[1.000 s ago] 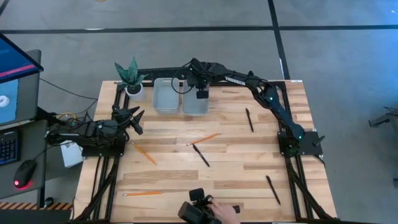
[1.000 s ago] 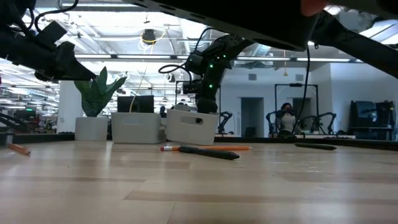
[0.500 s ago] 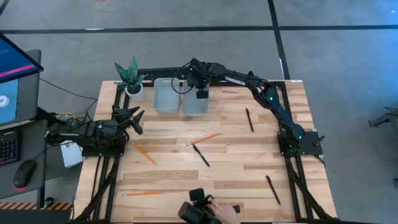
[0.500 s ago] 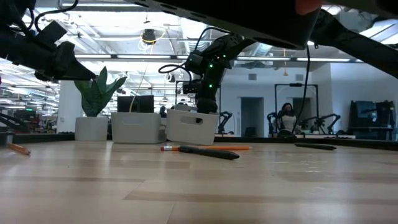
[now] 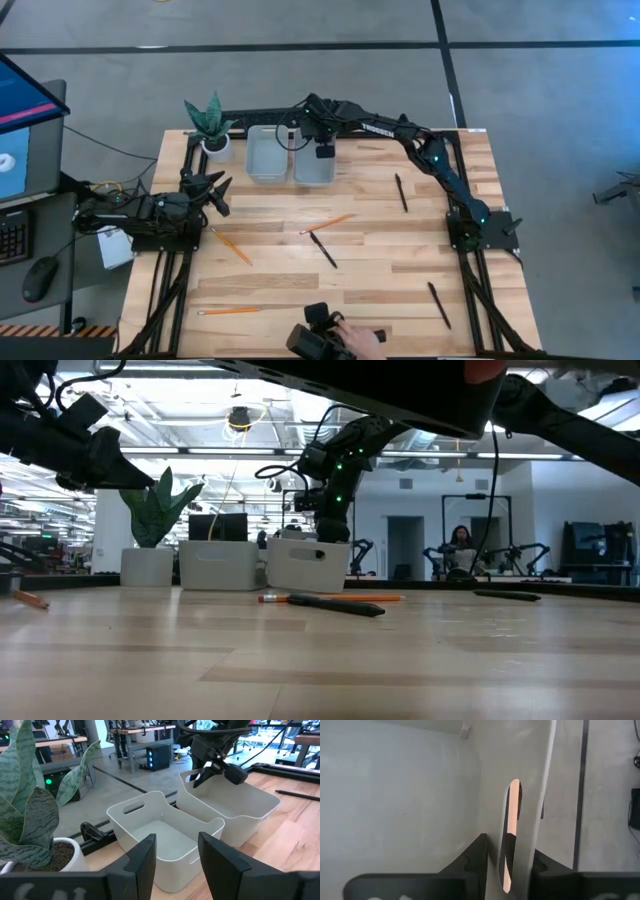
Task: Sort pens & pencils
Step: Move the bottom white bin to the top of the table
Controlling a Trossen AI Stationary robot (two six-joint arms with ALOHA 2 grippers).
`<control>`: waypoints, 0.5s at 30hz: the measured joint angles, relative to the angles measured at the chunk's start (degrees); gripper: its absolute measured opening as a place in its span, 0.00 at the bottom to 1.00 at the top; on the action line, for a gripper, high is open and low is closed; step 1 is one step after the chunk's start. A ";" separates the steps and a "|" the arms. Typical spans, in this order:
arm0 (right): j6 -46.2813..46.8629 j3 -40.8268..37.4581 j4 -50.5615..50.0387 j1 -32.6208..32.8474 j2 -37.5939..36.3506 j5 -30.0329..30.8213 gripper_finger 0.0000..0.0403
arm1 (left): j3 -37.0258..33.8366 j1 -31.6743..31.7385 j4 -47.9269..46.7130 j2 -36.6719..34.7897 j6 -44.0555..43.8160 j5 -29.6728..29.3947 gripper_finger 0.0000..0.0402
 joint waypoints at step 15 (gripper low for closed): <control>-2.06 0.00 0.46 0.65 0.02 1.74 0.25 | 0.00 0.01 0.00 0.01 0.00 0.02 0.34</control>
